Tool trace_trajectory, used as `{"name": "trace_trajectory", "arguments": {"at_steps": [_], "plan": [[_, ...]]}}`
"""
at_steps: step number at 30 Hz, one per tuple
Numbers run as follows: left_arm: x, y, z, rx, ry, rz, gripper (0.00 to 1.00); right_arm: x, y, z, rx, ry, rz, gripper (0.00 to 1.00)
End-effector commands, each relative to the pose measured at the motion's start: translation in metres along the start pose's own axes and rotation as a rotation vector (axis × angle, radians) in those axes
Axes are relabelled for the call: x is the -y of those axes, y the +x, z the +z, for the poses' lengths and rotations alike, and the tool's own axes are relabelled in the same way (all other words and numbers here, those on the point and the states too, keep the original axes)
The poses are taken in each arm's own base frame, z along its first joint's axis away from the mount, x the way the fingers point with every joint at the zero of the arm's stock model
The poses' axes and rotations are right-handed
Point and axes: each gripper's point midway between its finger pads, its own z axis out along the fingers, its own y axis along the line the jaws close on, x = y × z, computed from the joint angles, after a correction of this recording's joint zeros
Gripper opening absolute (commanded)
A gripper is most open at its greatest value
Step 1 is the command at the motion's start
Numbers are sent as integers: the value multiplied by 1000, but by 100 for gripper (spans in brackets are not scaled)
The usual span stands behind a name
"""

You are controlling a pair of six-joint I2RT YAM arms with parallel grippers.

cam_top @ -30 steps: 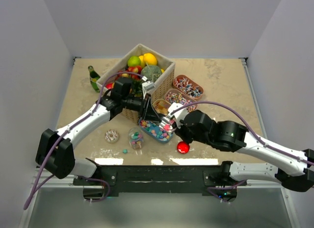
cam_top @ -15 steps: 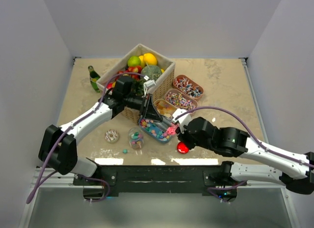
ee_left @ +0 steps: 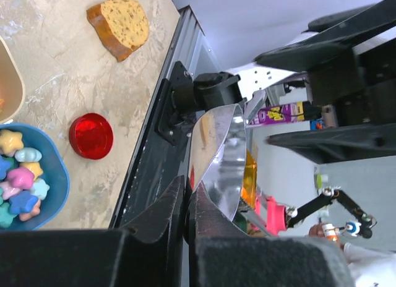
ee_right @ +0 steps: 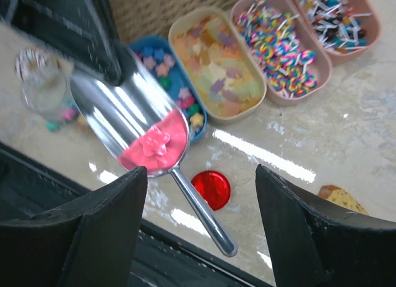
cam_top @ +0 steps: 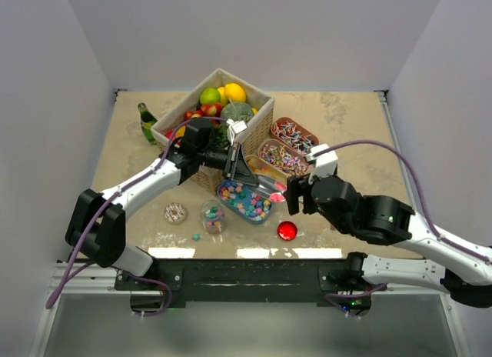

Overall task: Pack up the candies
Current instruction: Adjust the spatula.

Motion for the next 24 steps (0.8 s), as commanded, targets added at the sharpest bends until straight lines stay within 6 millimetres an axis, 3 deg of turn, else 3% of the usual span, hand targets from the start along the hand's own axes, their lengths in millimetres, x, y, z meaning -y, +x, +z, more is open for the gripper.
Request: {"name": "trace_trajectory", "arguments": {"at_steps": [1,3,4,6,11,13,18,19,24], "plan": [[20,-32,0,89,15,-10,0,40,-58,-30,198,200,291,79],[21,-40,-3,126,8,-41,0,50,-71,-37,248,272,437,80],[21,-45,-5,151,0,-49,0,54,-69,-38,237,300,455,81],[31,-54,-11,206,15,-57,0,50,-79,-40,252,298,544,81],[48,-78,-21,330,4,-50,0,37,-79,-20,242,324,630,85],[54,-85,-24,365,4,-58,0,33,-91,-13,291,305,703,92],[66,-90,-30,413,31,-90,0,39,-106,-1,388,313,802,95],[67,-91,-31,421,29,-95,0,39,-116,0,430,306,831,96],[71,-90,-34,444,47,-142,0,44,-131,5,518,320,820,96]]}}
